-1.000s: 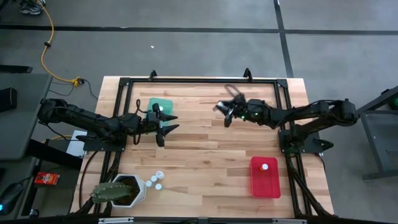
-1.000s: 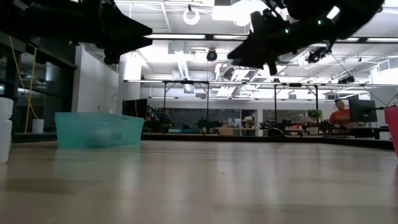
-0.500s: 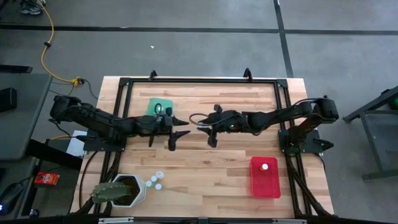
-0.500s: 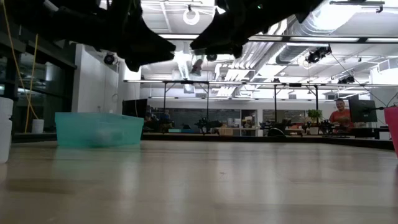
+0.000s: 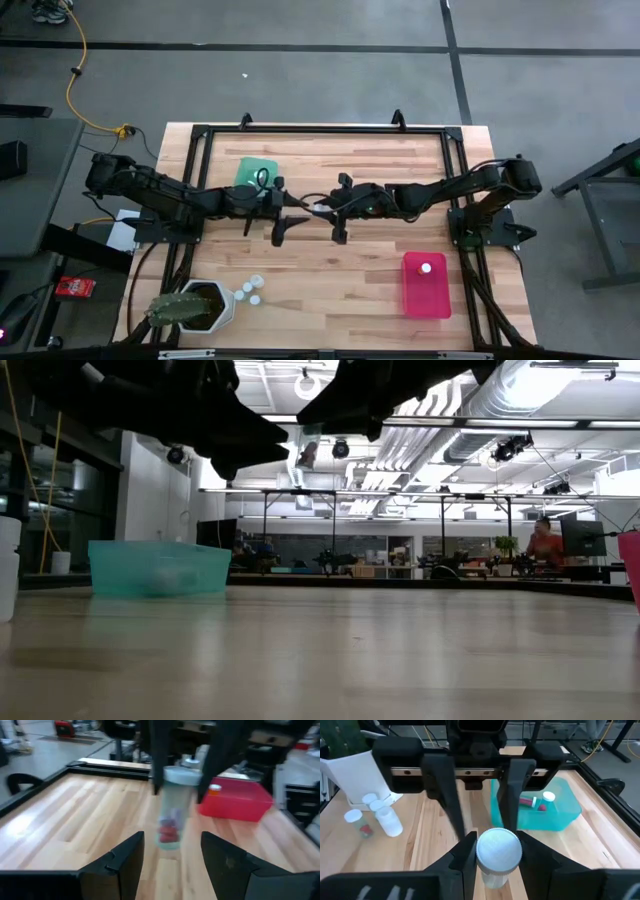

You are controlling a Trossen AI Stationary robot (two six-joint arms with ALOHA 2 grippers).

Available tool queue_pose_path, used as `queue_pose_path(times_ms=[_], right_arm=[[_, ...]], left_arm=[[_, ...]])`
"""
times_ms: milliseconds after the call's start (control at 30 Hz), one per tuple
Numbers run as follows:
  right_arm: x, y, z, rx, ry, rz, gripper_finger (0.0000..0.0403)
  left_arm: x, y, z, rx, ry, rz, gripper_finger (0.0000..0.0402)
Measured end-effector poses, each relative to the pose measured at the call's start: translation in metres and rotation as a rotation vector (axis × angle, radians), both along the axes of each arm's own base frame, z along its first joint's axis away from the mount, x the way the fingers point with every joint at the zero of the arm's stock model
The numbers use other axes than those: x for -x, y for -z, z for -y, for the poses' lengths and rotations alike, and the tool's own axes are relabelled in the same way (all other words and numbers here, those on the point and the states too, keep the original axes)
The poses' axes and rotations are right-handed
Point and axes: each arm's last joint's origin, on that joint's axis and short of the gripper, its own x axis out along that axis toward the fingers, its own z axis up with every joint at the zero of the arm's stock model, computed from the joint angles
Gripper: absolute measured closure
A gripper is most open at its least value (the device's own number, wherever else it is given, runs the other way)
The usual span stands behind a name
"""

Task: Pick and place medicine bottles into bin by pill shape (circle, oval)
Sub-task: Put the green capsule bottle into the blue bin

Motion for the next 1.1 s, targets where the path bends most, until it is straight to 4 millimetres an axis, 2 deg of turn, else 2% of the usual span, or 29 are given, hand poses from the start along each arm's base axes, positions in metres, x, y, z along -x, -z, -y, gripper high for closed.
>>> queue_pose_path(times_ms=[267,600,767,1100], right_arm=[[-0.001,-0.003,-0.002,-0.017,-0.03,0.031,0.0295],[-0.002,-0.006,-0.003,-0.017,-0.046,0.062,0.0295],[-0.003,-0.007,-0.003,-0.021,-0.051,0.076,0.0295],[-0.003,-0.007,-0.004,-0.026,-0.082,0.082,0.0295]], left_arm=[[-0.001,-0.003,0.0,0.009,-0.004,0.012,0.0194],[-0.004,-0.005,0.005,0.027,0.05,0.057,0.0192],[-0.013,0.005,0.004,0.029,0.05,0.031,0.0192],[-0.034,0.001,0.006,0.006,0.085,0.039,0.0192]])
